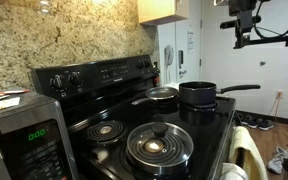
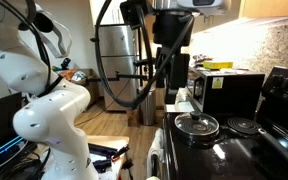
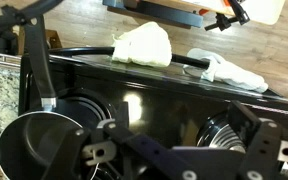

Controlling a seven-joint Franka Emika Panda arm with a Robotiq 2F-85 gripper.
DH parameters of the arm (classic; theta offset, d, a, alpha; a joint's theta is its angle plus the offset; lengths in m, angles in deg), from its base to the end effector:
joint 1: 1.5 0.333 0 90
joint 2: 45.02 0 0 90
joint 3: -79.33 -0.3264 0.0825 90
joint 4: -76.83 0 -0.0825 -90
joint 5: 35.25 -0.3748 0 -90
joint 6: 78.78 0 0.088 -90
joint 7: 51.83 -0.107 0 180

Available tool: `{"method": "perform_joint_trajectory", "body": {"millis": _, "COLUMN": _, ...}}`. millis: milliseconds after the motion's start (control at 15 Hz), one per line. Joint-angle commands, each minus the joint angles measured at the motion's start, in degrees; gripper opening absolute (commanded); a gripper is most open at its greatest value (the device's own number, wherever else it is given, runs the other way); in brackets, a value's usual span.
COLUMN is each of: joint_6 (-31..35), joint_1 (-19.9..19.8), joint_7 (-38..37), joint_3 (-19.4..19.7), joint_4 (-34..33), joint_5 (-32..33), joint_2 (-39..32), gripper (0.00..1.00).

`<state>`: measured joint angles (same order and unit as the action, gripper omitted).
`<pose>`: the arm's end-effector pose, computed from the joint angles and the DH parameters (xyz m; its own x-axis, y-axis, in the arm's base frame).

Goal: Put the lid on the pot

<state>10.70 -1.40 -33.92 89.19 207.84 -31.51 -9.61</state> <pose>0.3295 -0.0773 0.5726 0.9782 0.1838 -0.0970 0.1777 -0.9818 -0.0676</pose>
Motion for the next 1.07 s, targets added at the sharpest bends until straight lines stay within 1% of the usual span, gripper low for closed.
{"method": "perform_joint_trajectory", "body": {"millis": 0, "joint_6": -0.1, "joint_1": -0.5, "joint_7": 0.2, "joint_3": -0.4, "joint_4": -0.2, "joint_5": -0.2, "joint_2": -0.1, "gripper": 1.0}}
{"method": "perform_joint_trajectory", "body": {"millis": 133, "joint_6": -1.6, "joint_1": -0.6, "joint_7": -2.4, "joint_3": -1.8, "joint_4": 0.5, "joint_5": -1.2, "joint_2": 3.3, "gripper": 1.0}}
{"method": "perform_joint_trajectory", "body": {"millis": 200, "joint_6": -0.2, "joint_1": -0.4, "joint_7": -0.3, "joint_3": -0.7, "joint_4": -0.2, "joint_5": -0.5, "joint_2": 0.5, "gripper": 1.0}}
{"method": "perform_joint_trajectory", "body": {"millis": 267, "joint_6": -0.3, "joint_1": -0.3, "joint_7": -0.6, "joint_3": -1.0, "joint_4": -0.2, "joint_5": -0.5, "joint_2": 1.1, "gripper": 1.0}}
{"method": "perform_joint_trajectory", "body": {"millis": 333, "joint_6": 3.0, "joint_1": 0.1, "joint_7": -0.2, "joint_3": -1.5, "joint_4": 1.3, "joint_5": 0.0, "joint_2": 1.7, "gripper": 1.0}}
{"method": "perform_joint_trajectory", "body": {"millis": 400, "joint_6": 5.1, "joint_1": 1.2, "joint_7": 0.5, "joint_3": -1.0, "joint_4": 1.7, "joint_5": -2.2, "joint_2": 1.0, "gripper": 1.0}}
{"method": "perform_joint_trajectory", "body": {"millis": 733, "joint_6": 22.1, "joint_1": 6.4, "joint_7": 4.8, "joint_3": -2.6, "joint_4": 5.7, "joint_5": -5.7, "joint_2": -5.5, "gripper": 1.0}}
{"method": "perform_joint_trajectory", "body": {"millis": 800, "joint_6": 24.2, "joint_1": 7.6, "joint_7": 6.1, "joint_3": -2.7, "joint_4": 5.7, "joint_5": -6.9, "joint_2": -7.7, "gripper": 1.0}}
{"method": "perform_joint_trajectory", "body": {"millis": 1000, "joint_6": 27.8, "joint_1": 11.0, "joint_7": 10.1, "joint_3": -3.4, "joint_4": 5.0, "joint_5": -11.8, "joint_2": -13.9, "gripper": 1.0}}
